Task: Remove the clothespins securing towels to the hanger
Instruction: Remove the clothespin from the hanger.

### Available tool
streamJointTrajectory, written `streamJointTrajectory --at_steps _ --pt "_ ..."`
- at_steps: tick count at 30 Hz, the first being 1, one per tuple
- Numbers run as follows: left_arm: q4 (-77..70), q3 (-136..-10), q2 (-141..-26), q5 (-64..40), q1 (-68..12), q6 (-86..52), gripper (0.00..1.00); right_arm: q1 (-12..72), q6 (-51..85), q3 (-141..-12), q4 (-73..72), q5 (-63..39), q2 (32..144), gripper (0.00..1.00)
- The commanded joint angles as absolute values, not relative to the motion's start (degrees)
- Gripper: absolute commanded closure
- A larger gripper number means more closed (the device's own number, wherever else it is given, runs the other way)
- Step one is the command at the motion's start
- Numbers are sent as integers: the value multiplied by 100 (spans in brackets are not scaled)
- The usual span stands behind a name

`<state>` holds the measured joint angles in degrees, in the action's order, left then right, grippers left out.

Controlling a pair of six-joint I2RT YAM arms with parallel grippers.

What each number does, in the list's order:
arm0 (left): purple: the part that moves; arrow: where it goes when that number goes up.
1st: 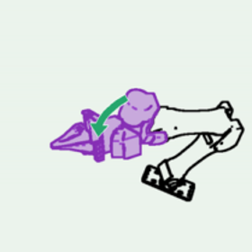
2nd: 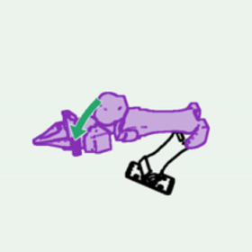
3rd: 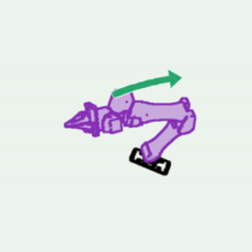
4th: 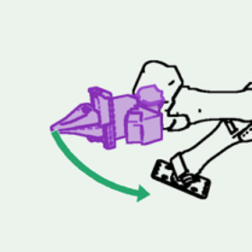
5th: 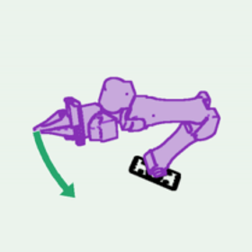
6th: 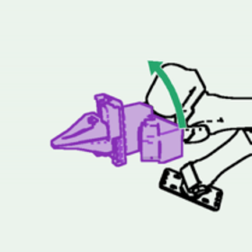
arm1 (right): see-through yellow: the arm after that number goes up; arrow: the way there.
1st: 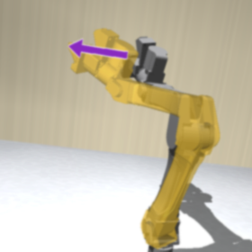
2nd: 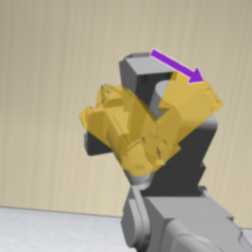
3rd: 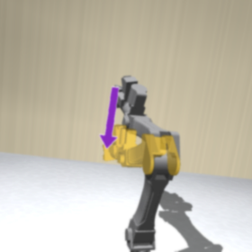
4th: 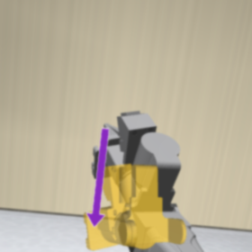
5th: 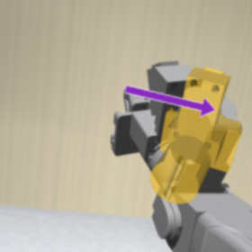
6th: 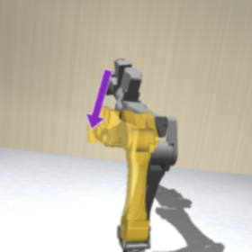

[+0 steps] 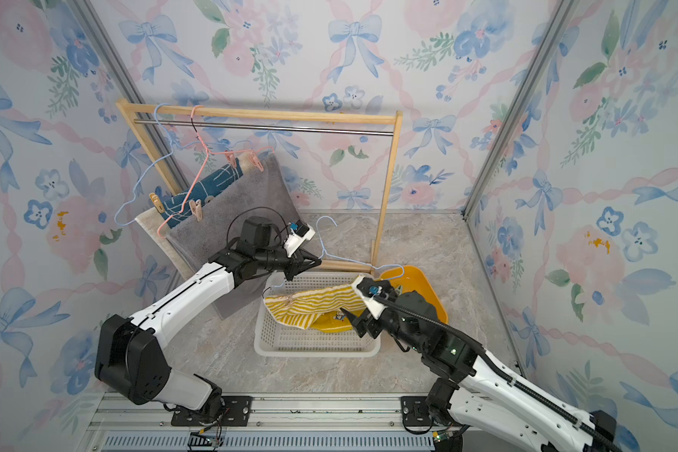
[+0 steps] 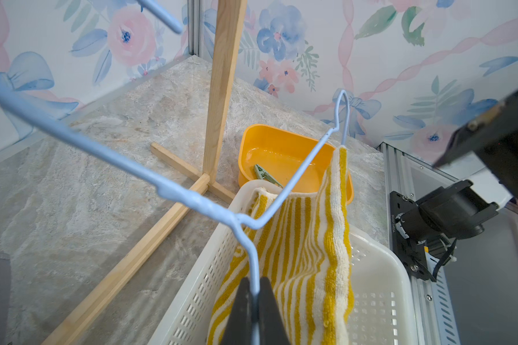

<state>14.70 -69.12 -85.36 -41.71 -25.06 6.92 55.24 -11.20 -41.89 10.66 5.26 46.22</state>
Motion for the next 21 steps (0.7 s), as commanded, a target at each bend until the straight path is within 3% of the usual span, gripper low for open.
streamJointTrajectory --at_steps 1,9,21 --pt "1414 -7036 -8629 -4425 -2499 564 100 5855 -2311 -4271 21 213 5282 13" --pt "1415 -6939 -8552 -4185 -2562 581 100 6043 -3281 -4711 -732 -239 6585 14" --pt "1433 -6895 -8527 -4118 -2599 586 100 6126 -4185 -5314 -1006 -939 7596 14"
